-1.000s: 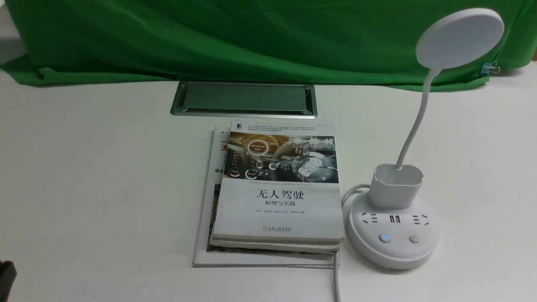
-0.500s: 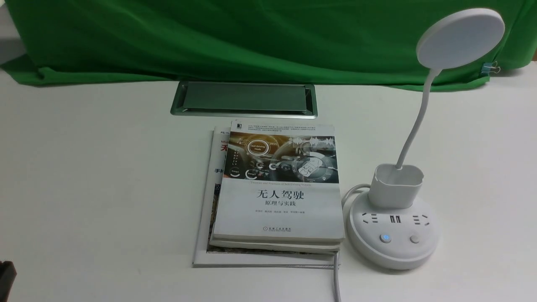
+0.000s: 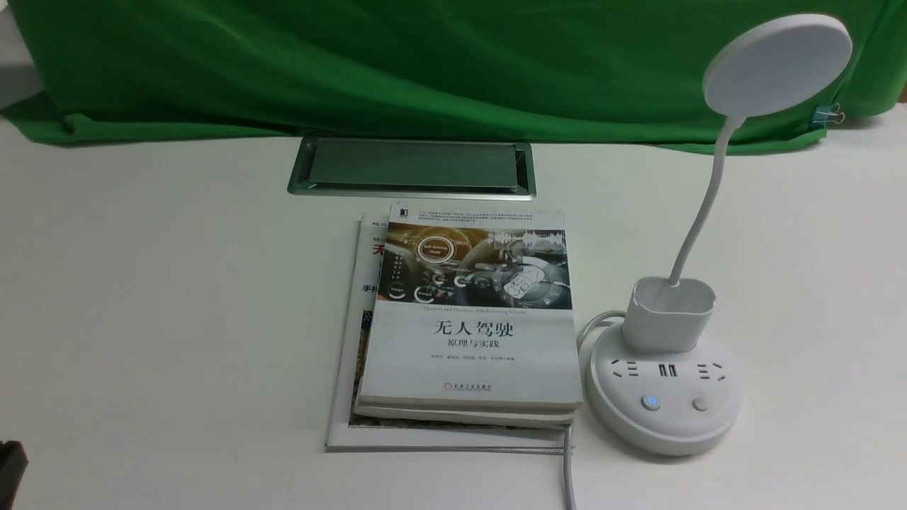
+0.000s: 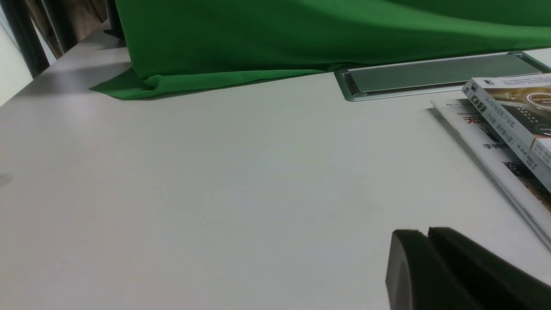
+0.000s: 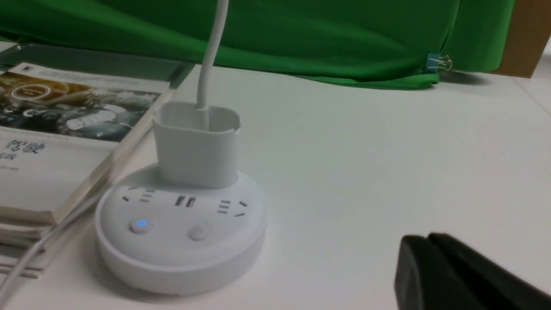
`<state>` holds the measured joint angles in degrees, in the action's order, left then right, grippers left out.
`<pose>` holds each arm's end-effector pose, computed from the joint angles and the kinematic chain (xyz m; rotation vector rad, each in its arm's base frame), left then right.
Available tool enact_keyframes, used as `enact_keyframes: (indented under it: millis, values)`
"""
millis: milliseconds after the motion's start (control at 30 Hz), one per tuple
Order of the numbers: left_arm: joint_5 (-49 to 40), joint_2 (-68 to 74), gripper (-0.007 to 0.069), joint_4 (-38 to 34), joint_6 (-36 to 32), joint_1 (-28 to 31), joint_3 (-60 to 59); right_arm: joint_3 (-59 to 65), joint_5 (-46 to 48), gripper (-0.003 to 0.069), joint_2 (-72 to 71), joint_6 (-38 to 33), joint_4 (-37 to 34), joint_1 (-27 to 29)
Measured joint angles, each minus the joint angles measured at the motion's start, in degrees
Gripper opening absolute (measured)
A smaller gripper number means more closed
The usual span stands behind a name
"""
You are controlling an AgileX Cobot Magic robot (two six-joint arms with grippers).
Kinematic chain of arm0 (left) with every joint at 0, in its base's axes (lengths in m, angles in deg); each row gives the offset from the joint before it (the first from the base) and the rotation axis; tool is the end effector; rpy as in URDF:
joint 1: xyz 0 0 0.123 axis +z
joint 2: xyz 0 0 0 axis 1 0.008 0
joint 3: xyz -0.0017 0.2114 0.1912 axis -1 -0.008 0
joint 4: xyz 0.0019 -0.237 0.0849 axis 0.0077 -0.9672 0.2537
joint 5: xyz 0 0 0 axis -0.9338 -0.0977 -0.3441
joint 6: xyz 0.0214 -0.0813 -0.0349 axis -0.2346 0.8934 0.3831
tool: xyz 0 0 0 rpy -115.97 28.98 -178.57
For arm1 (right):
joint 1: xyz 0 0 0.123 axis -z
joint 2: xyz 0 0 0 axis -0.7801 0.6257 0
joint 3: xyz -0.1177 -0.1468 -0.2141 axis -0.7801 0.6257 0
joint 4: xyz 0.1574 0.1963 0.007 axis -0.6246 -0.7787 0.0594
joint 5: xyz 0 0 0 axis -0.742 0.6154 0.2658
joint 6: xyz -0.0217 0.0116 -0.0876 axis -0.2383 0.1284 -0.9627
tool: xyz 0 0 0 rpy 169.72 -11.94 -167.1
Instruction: Turn off the desk lamp on the white desktop by hand.
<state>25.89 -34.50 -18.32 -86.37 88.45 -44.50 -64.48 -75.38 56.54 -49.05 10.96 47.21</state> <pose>0.0555 -0.0001 0.1888 0.1384 1.7263 0.1053 0.0553 0.0056 0.1884 -0.1631 1.7300 -0.0055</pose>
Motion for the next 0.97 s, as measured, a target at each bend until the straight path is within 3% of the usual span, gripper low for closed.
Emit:
enact_keyframes:
  millis: [967]
  values:
    - [0.00,0.00,0.0020,0.00,-0.06,0.00,0.00,0.00,-0.06,0.0050,0.00,0.12,0.02,0.00]
